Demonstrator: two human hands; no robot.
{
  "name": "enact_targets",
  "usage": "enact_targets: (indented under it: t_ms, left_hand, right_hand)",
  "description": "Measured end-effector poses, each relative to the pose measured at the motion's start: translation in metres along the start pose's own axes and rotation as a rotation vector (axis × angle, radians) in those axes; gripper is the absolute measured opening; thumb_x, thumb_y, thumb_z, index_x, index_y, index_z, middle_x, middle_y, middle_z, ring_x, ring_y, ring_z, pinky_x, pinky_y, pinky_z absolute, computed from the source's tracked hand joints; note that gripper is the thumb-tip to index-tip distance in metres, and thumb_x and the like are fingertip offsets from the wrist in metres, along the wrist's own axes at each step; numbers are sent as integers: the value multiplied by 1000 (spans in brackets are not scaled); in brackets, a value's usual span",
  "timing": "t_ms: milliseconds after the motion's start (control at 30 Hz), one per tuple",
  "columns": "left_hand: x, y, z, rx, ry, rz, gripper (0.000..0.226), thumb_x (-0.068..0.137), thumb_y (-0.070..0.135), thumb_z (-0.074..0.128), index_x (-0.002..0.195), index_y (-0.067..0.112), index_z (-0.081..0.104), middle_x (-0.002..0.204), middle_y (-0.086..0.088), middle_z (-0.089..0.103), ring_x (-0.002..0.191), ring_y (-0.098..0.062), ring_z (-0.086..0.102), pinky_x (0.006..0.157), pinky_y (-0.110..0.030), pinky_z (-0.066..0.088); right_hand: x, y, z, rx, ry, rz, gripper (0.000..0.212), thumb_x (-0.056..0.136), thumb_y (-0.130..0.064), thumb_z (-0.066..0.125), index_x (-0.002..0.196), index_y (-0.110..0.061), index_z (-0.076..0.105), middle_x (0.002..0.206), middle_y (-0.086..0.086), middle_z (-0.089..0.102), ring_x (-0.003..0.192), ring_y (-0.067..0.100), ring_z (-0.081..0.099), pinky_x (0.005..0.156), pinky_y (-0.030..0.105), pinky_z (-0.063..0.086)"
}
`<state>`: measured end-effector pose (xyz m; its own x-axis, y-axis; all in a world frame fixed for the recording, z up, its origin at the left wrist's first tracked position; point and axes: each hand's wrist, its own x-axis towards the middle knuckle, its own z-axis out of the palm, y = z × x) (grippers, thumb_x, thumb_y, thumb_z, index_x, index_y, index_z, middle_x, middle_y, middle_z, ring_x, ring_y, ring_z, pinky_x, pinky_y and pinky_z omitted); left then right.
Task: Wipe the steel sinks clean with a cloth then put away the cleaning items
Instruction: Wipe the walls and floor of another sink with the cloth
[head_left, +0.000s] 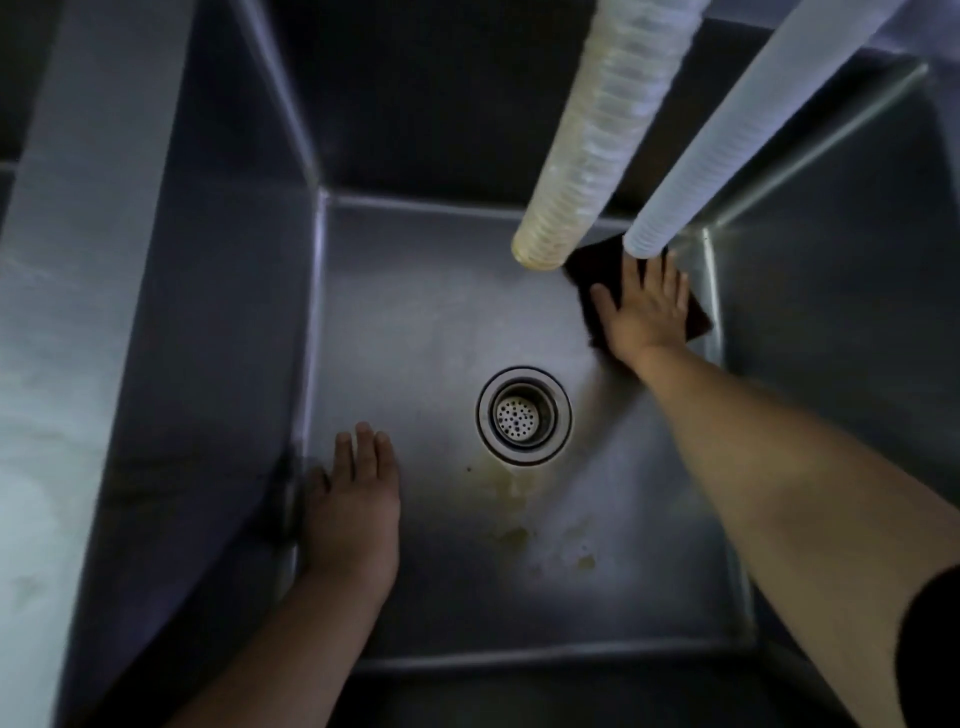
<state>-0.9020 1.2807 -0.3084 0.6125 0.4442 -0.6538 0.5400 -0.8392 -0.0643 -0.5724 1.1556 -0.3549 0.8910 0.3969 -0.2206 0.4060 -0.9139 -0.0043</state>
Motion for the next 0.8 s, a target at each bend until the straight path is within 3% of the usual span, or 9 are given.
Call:
enact_targets:
  t_ms: [167,267,367,467,533,667,733,800]
  left_hand:
    - [2,0,2,-30,3,23,77,93,11,48,147,0,-6,156,-21,-9,144,-38,-1,114,-54,16]
    - [4,-1,0,-61,3,36,64,96,1,32,146,-2,-8,156,-23,-11,144,-40,-3,113,-55,15]
    - [5,0,1,-114,-2,28,63,86,-12,9,145,-4,-10,155,-24,-12,143,-41,-5,113,-57,11]
    - [6,0,2,-172,-15,1,81,66,-6,-17,146,-3,-9,155,-24,-11,142,-43,-4,112,-58,10]
    - [8,0,3,-182,-26,-8,87,61,-2,-23,146,-3,-8,155,-24,-11,142,-43,-4,111,-59,10]
    - [10,1,3,-160,-18,-19,77,70,-2,-17,146,-3,-5,156,-23,-8,143,-41,-2,111,-60,10]
    - [9,0,3,-108,100,-48,74,76,-3,-6,146,-4,17,154,-25,14,142,-39,17,109,-59,24]
    - [7,-1,4,-76,171,-25,65,79,-2,12,132,-3,48,141,-23,43,129,-37,45,97,-57,43]
  right_hand:
    - [21,-37,-5,178,-5,384,73,95,-54,25,151,-15,-2,157,17,-7,144,34,-12,115,47,-10]
    - [27,-80,-3,248,28,466,79,93,-54,29,151,-10,0,157,19,-6,143,37,-11,115,49,-9]
    - [21,-124,6,244,71,366,85,90,-55,36,150,-7,1,156,24,-2,142,43,-5,113,53,-7]
    - [14,-172,11,288,117,323,87,90,-56,35,150,-3,2,156,24,-3,143,41,-6,113,50,-8]
    - [10,-204,13,306,104,269,86,90,-54,37,149,0,3,155,27,-1,142,43,-5,113,51,-9]
    - [2,-253,16,256,46,182,88,89,-54,37,147,3,4,152,33,-1,140,48,-6,112,57,-6]
    - [-4,-272,17,236,34,113,88,89,-53,37,148,2,2,152,33,-3,140,47,-8,112,57,-8]
    - [-13,-287,19,207,13,16,85,90,-53,35,149,-2,0,152,32,-5,140,46,-11,112,56,-9]
